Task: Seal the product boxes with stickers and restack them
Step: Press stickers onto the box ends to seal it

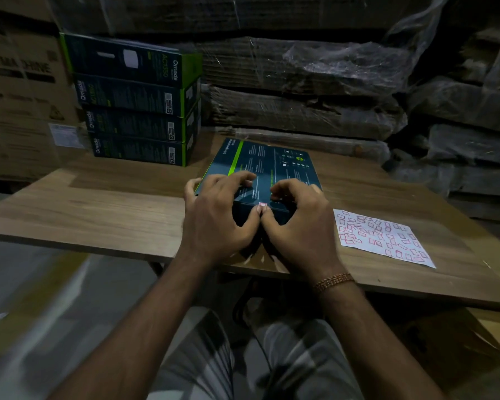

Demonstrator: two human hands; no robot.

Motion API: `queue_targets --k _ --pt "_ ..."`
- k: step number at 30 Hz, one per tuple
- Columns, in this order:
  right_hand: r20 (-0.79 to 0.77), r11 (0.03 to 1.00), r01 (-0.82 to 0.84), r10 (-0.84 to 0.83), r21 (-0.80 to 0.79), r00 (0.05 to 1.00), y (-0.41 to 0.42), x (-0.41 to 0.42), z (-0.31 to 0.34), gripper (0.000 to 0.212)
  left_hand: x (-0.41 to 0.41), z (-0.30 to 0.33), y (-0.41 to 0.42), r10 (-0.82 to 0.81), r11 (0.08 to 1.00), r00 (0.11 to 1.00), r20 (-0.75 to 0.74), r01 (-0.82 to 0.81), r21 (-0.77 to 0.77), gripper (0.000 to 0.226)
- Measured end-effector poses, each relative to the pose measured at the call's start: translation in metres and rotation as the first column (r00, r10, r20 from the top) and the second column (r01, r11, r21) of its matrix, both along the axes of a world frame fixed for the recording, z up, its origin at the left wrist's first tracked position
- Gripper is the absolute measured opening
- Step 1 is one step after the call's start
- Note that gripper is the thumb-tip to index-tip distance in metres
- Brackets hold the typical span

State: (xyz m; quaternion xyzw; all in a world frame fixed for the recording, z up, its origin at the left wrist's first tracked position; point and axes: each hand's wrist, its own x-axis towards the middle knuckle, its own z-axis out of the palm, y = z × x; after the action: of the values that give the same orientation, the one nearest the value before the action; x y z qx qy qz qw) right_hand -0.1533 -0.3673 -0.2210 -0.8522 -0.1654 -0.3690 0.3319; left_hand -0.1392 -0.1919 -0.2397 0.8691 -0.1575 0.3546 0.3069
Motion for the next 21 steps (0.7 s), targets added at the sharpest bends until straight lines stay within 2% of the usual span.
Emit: queue_targets --k 7,12,21 --pt "0.008 0.997 -0.035 0.036 -0.072 0.999 -0.0067 0.0004 -0.0019 0.032 -0.0003 0.0009 0.0017 -0.029 0.999 0.999 -0.025 0.029 -0.020 0.060" --pt "0.004 0.975 -0.002 0.003 -0.221 1.000 -0.0099 0.0019 -0.0081 0.022 0.0011 0.0006 0.0014 -0.026 0.999 0.999 -0.030 0.026 -0.026 0.058" --pt "-0.031 0.980 0.021 -0.028 -0.199 0.999 -0.0072 0.0032 -0.0061 0.025 0.0009 0.0001 0.0015 -0.037 0.998 0.999 -0.033 0.035 -0.044 0.058"
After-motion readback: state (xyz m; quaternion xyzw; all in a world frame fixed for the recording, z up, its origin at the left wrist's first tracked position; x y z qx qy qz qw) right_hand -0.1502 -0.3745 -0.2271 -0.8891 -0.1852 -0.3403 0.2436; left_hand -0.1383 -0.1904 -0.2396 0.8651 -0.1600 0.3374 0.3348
